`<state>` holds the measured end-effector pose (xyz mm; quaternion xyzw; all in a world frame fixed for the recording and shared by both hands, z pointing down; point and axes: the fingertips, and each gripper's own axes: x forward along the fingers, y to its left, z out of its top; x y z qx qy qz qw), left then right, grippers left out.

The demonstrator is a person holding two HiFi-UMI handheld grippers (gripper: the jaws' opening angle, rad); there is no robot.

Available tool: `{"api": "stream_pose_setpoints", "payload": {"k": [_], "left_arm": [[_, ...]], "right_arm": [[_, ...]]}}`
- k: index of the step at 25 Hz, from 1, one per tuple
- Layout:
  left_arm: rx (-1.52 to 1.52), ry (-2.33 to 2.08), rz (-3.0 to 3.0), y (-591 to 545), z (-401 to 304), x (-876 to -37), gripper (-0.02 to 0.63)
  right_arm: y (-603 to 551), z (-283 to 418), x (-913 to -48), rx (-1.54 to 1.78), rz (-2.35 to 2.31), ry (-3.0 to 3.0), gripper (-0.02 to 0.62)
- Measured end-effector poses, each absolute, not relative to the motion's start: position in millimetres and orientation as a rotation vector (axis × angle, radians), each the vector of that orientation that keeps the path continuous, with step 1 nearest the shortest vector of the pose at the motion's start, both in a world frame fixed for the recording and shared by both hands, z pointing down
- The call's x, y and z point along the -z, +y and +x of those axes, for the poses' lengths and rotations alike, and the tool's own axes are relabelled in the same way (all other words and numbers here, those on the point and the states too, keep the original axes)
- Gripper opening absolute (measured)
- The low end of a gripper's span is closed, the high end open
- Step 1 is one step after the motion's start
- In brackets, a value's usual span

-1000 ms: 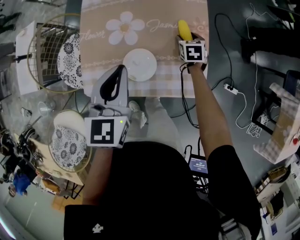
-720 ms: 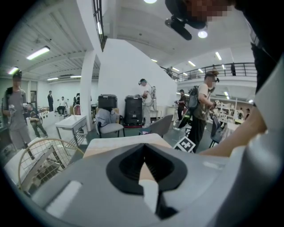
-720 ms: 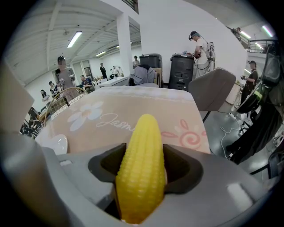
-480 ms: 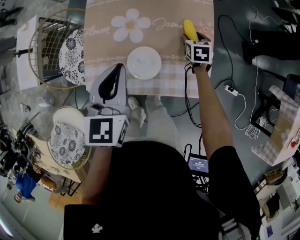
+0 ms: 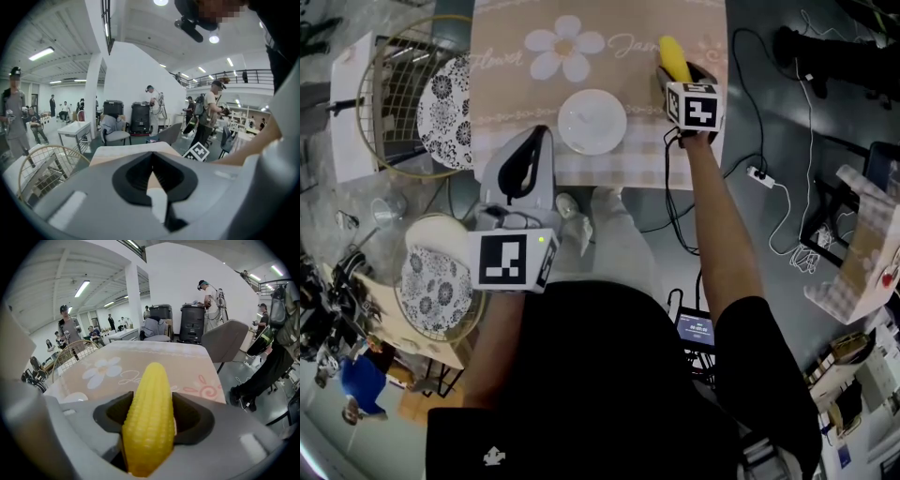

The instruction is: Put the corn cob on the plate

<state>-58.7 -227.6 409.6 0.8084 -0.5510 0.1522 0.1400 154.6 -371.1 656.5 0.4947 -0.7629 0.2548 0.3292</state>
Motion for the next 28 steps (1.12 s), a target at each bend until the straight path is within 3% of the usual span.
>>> {"api": "stream_pose_setpoints", "payload": {"k": [28], "left_arm": [[-0.407, -1.629, 2.315, -182.6, -124.4, -401.9, 0.009]], "right_arm": [[-268.6, 16.8, -654.3, -0.664, 1.083, -2.100, 0.259]]}}
